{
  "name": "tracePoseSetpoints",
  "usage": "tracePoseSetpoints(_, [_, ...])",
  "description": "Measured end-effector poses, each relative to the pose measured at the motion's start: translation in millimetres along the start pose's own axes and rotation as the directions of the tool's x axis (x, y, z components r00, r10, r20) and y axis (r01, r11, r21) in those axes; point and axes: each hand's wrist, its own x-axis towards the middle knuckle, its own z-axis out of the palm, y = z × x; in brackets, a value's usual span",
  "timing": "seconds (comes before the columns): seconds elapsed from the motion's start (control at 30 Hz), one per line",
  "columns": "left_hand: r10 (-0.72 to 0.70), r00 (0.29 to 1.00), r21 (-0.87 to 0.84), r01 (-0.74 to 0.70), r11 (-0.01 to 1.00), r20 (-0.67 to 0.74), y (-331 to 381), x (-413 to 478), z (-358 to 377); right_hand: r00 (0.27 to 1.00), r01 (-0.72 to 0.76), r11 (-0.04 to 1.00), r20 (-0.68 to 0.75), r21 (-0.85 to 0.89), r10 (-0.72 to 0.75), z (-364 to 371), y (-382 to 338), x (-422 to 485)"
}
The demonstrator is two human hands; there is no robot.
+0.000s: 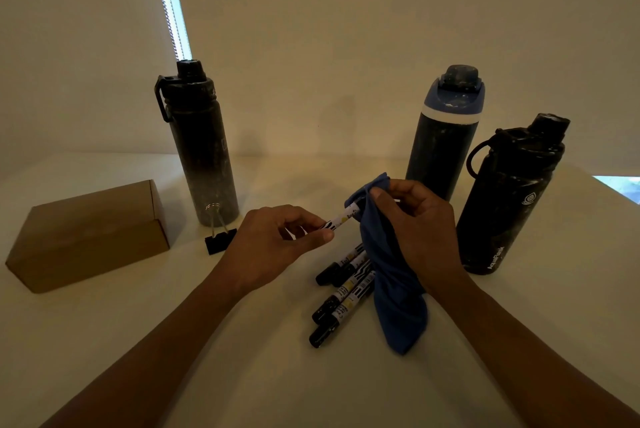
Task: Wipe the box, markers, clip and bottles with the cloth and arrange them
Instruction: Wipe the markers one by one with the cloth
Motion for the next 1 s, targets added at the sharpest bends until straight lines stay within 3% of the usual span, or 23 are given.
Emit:
tracePoseSetpoints(0.27, [0.01,1.0,-0.02,-0.011,1.0,-0.023,-1.2,-2.5,0.5,0.996,0.014,0.999,0.093,0.038,-0.017,2.9,1.0,-2.3])
tracePoseSetpoints(0.53, [0.026,0.999,-0.012,-0.026,1.0,-0.026,3.1,-2.9,2.2,1.0,0.013,0.998,-0.002,-0.054,-0.014,-2.8,1.6,1.5])
tracePoseSetpoints(0.67, [0.051,0.997,-0.009,-0.051,0.999,-0.055,0.4,-3.4,0.7,0.998,-0.01,0.999,0.066,0.042,0.007,1.9,-1.7,-2.9])
tracePoseSetpoints(0.87, [0.082,0.994,0.017,-0.081,0.997,-0.073,2.3,-3.1,2.2,0.999,0.019,0.994,-0.024,-0.105,-0.021,-1.7,-0.4,0.3])
tracePoseSetpoints(1.0, [0.102,0.991,0.057,-0.098,0.994,-0.084,1.9,-3.7,1.9,0.998,0.032,0.999,0.064,-0.037,-0.03,0.2,-2.9,-3.5])
